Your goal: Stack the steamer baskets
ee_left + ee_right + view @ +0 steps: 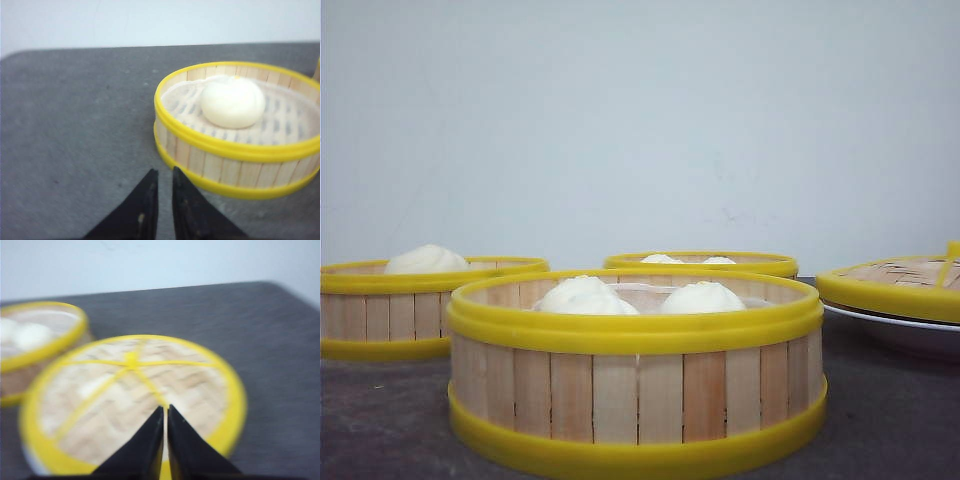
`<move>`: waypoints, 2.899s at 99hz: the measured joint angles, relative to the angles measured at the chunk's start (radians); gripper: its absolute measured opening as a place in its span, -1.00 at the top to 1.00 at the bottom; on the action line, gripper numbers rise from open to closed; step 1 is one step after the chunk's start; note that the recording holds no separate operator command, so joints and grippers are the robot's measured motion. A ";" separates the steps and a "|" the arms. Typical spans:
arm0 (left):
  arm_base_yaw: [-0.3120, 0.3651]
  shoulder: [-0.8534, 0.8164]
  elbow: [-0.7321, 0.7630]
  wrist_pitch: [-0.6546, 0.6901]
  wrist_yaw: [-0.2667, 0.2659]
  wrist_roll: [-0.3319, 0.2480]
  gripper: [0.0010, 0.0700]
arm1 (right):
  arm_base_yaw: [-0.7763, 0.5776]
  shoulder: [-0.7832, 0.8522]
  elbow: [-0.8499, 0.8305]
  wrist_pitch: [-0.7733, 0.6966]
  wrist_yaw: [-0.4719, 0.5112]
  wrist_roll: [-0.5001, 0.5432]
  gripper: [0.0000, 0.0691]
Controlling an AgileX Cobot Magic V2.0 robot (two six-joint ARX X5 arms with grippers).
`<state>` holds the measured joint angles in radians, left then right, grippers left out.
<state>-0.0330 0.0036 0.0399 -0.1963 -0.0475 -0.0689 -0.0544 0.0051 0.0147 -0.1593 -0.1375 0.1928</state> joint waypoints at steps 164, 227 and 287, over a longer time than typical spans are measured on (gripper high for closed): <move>-0.026 0.703 0.975 -0.328 0.175 -0.069 -0.10 | 0.061 0.752 1.054 -0.451 -0.127 -0.011 -0.37; -0.174 0.742 0.975 -0.316 0.211 -0.074 -0.10 | 0.208 1.603 1.450 -0.483 -0.175 -0.002 -0.37; -0.237 0.742 0.975 -0.316 0.211 -0.074 -0.10 | 0.271 1.997 1.629 -0.507 0.031 -0.047 -0.05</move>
<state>-0.2695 0.7460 1.0153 -0.5125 0.1631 -0.1432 0.2169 2.0018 1.6436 -0.6662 -0.1070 0.1455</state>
